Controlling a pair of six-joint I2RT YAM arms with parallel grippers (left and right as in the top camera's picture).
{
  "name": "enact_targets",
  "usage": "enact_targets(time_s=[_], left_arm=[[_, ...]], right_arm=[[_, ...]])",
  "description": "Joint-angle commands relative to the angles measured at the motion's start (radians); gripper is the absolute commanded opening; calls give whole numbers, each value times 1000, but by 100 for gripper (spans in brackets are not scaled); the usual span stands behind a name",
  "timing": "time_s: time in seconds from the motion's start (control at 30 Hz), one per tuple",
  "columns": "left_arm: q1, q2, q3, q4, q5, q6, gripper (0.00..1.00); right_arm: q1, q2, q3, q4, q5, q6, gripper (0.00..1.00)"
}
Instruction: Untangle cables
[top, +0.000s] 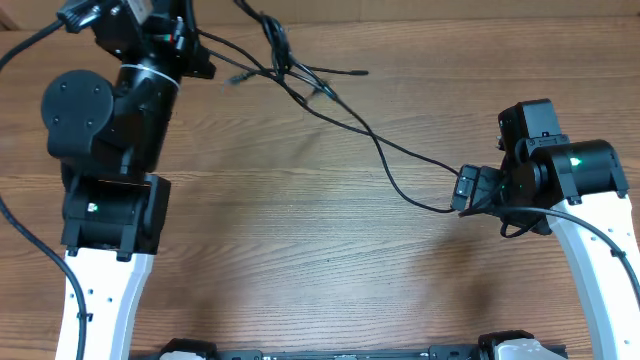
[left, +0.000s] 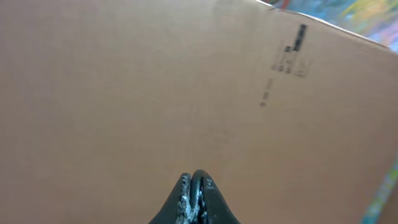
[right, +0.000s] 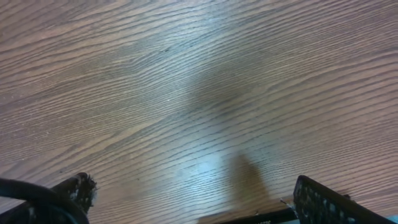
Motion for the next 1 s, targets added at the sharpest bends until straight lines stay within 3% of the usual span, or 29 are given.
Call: enact_targets(time_s=[0.0,0.37,0.6,0.7,0.87,0.97], left_arm=[[56,-26,37,14,-18,-2,4],[249,-25,37,-59,-18,-2,4],[265,-27,37,-85,53,-6,4],[264,-27,37,-91,323,-5,4],[262,-14,37,-90,764,24,4],[262,-4,37,-90,871,51,4]], right_arm=[[2,2,-7,-5,92,46,100],[2,2,-7,-13,172,68,100],[2,2,-7,-16,224,63,100],[2,2,-7,-35,50,-30,100],[2,-13,-6,-48,-482,-474,100],[2,-46,-6,-66,-632,-615,100]])
